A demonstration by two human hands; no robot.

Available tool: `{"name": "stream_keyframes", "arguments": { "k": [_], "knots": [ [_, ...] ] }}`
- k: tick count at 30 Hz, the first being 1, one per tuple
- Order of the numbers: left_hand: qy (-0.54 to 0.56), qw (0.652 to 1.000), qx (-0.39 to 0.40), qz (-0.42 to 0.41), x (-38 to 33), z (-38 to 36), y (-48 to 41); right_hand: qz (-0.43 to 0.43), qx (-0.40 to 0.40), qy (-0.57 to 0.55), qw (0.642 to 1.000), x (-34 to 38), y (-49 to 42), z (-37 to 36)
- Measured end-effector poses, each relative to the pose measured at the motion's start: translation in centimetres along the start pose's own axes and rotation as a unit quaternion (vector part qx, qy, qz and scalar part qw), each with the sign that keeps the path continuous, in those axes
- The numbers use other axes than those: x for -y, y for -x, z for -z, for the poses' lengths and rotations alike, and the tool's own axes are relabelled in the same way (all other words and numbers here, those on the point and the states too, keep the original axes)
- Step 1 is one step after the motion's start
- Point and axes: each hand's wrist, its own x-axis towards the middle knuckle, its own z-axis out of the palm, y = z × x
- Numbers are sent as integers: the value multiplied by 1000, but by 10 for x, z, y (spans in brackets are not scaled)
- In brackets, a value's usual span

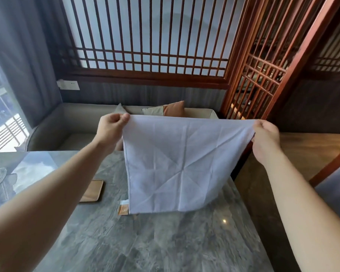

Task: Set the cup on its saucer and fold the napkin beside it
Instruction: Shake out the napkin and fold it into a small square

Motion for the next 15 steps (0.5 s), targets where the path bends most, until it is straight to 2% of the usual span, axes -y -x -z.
{"name": "stream_keyframes", "arguments": {
  "k": [4,7,12,15],
  "knots": [
    [15,999,37,-29,-16,-6,-5,40,-16,-9,999,14,-2,14],
    [75,993,83,-34,-15,-5,-1,55,-16,-19,998,13,7,31],
    [91,985,143,-20,20,9,30,12,-25,-26,999,-17,60,60],
    [52,987,150,-4,61,24,63,-39,-21,-43,998,-60,97,76]
  ]
}}
